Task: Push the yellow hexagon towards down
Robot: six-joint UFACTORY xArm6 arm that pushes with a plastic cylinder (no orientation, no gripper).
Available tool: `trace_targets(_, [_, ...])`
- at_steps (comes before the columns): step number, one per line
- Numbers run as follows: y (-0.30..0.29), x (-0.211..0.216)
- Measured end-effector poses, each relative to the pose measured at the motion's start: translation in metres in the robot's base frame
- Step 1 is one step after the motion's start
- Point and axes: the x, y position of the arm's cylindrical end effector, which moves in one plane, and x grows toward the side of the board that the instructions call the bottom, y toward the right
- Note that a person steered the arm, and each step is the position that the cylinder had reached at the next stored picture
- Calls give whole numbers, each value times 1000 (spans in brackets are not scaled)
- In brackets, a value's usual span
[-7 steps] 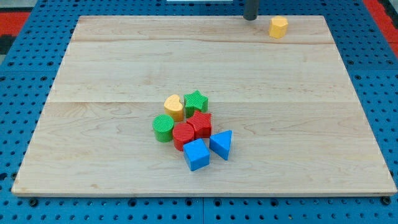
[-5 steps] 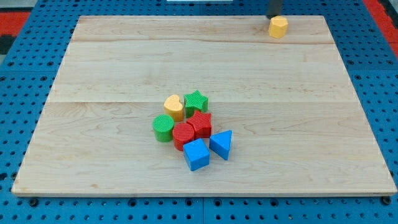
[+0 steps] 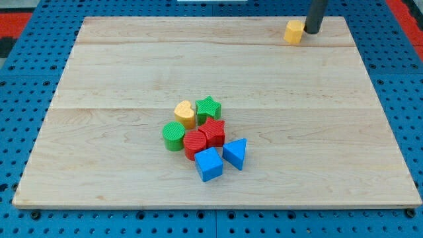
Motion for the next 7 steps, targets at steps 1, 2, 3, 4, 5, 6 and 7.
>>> trace_targets(1, [-1, -23])
trace_targets(2, [-32, -46])
trace_targets(3, [-41, -2])
trace_targets(4, [-34, 59])
trace_targets(5, [-23, 88])
trace_targets(6, [7, 158])
trace_targets(7, [10, 224])
